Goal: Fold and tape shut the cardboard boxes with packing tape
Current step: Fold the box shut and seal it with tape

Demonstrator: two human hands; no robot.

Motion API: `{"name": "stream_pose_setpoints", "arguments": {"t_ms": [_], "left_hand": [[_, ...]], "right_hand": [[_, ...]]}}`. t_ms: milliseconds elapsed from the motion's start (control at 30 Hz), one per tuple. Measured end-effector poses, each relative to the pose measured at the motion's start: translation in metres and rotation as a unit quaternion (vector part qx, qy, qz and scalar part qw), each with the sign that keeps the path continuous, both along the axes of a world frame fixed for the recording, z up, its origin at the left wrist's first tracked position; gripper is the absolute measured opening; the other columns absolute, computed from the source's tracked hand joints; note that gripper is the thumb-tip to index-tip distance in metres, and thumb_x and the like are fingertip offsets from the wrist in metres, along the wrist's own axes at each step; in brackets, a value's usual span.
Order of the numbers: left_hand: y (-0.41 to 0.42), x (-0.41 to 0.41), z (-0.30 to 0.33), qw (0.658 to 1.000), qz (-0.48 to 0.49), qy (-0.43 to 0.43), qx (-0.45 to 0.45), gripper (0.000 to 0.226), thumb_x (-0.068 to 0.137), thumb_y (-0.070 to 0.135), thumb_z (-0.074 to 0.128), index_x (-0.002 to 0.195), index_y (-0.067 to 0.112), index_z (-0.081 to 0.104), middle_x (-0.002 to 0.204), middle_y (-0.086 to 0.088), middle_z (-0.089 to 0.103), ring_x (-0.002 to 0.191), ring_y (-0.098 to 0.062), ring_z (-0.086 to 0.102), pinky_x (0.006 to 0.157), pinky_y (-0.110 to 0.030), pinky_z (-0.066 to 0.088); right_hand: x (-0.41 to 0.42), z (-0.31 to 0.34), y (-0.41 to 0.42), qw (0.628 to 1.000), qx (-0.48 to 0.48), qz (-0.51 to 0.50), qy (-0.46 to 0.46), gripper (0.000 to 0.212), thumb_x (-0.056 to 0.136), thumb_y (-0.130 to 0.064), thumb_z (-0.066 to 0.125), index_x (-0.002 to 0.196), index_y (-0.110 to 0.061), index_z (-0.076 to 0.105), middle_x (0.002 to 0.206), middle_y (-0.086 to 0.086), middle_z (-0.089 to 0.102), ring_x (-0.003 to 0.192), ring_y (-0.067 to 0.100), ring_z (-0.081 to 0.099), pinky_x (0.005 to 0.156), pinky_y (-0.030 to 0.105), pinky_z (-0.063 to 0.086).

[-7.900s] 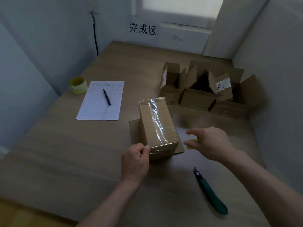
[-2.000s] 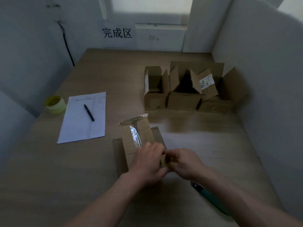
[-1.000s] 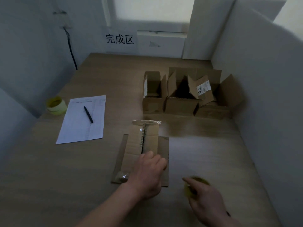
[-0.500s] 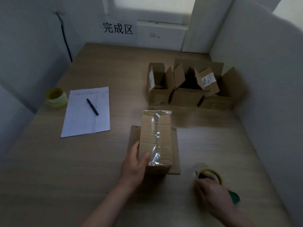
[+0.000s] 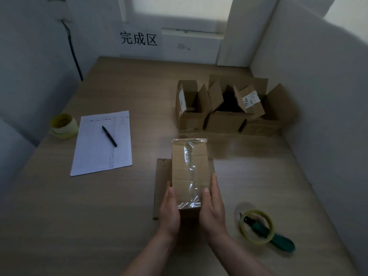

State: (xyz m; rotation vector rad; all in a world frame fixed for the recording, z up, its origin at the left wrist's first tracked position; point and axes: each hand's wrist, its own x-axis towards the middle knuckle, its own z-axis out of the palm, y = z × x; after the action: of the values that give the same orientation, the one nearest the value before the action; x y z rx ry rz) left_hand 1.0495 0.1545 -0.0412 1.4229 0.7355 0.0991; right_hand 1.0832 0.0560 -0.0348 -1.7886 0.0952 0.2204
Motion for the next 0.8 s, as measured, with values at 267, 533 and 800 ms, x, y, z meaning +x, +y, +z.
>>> {"name": "stream_pose_setpoints", "arguments": {"t_ms": [267,533,800], "left_hand": [[0.015,-0.005,-0.005,0.974,-0.128,-0.047,0.182,0.095,0.078,0.062,0.062,0.147,0.039,0.001,0.152,0.011,0.033,0.137,-0.003,0.036,0.113,-0.026,0.031],[0.021,0.002,-0.011,0.988,-0.136,-0.029,0.068,0.106,0.074,0.028,0.083,0.141,0.050,0.003,0.133,0.026,0.042,0.115,0.014,0.051,0.089,-0.006,0.043],[0.023,0.006,-0.008,0.991,-0.121,-0.022,0.055,0.103,0.064,0.036,0.079,0.142,0.047,0.012,0.130,0.033,0.041,0.112,0.020,0.048,0.084,-0.001,0.040]], "right_hand": [[0.007,-0.008,-0.024,0.989,-0.079,0.120,-0.039,0.059,0.104,-0.023,0.041,0.151,-0.039,0.009,0.160,-0.010,0.026,0.145,0.005,0.027,0.119,0.035,0.029],[0.066,0.013,-0.033,0.951,-0.201,0.236,-0.022,0.112,0.068,-0.065,0.065,0.151,-0.049,-0.008,0.154,-0.013,0.028,0.136,0.008,0.036,0.110,0.036,0.037],[0.173,0.007,0.011,0.928,-0.276,0.237,-0.079,0.079,0.098,-0.051,0.042,0.157,-0.026,-0.004,0.165,-0.005,-0.007,0.151,0.014,0.006,0.117,0.034,0.016]]}}
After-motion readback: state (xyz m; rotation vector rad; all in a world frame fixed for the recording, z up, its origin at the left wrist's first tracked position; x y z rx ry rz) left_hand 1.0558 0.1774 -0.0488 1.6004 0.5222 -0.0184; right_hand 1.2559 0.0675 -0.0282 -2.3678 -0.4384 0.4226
